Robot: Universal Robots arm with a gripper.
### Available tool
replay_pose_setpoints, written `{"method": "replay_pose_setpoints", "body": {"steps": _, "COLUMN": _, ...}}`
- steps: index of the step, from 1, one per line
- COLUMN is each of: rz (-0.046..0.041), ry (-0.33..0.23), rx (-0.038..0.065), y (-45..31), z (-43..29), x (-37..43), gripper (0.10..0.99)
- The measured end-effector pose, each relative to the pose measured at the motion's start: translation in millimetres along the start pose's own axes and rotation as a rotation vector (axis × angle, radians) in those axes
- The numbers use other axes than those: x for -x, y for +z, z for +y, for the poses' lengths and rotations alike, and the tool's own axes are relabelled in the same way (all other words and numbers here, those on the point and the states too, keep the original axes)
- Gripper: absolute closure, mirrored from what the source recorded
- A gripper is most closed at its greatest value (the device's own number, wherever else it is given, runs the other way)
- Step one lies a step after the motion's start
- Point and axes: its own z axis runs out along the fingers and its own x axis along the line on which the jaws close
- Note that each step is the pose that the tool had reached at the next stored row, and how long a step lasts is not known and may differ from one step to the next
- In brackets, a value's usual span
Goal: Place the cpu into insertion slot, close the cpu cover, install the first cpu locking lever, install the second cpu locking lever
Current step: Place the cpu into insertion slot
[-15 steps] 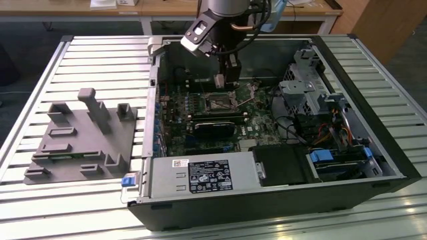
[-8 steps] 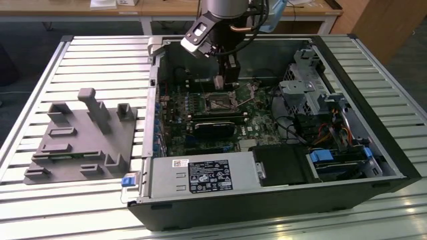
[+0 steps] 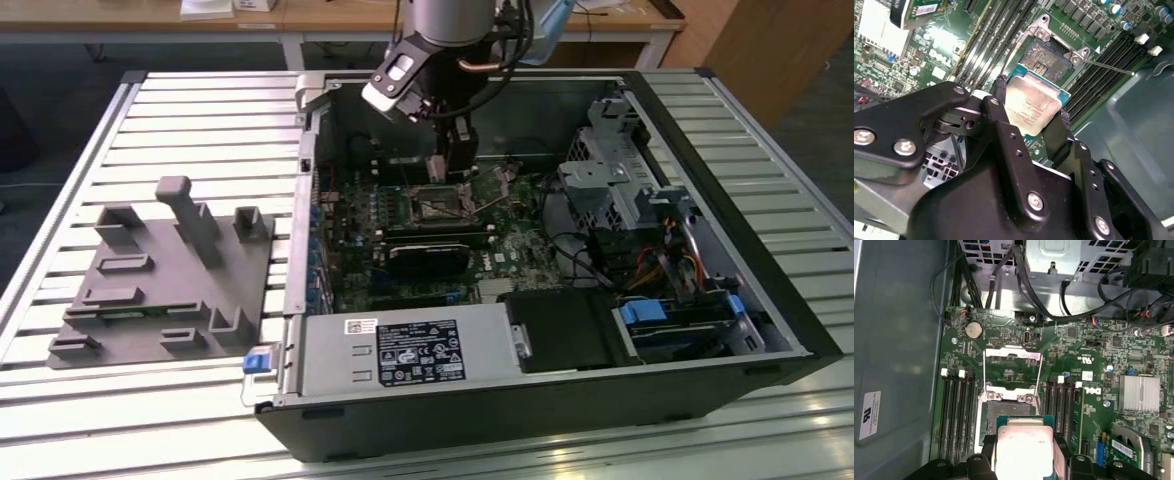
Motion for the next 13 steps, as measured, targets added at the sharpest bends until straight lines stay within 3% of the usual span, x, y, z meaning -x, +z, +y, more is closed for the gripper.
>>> {"method": "replay_pose_setpoints", "body": {"steps": 13, "rz": -0.0065, "ry": 0.009, "rx": -0.007, "y": 15.7, "z": -0.7, "x": -9.1, "gripper": 0.545}}
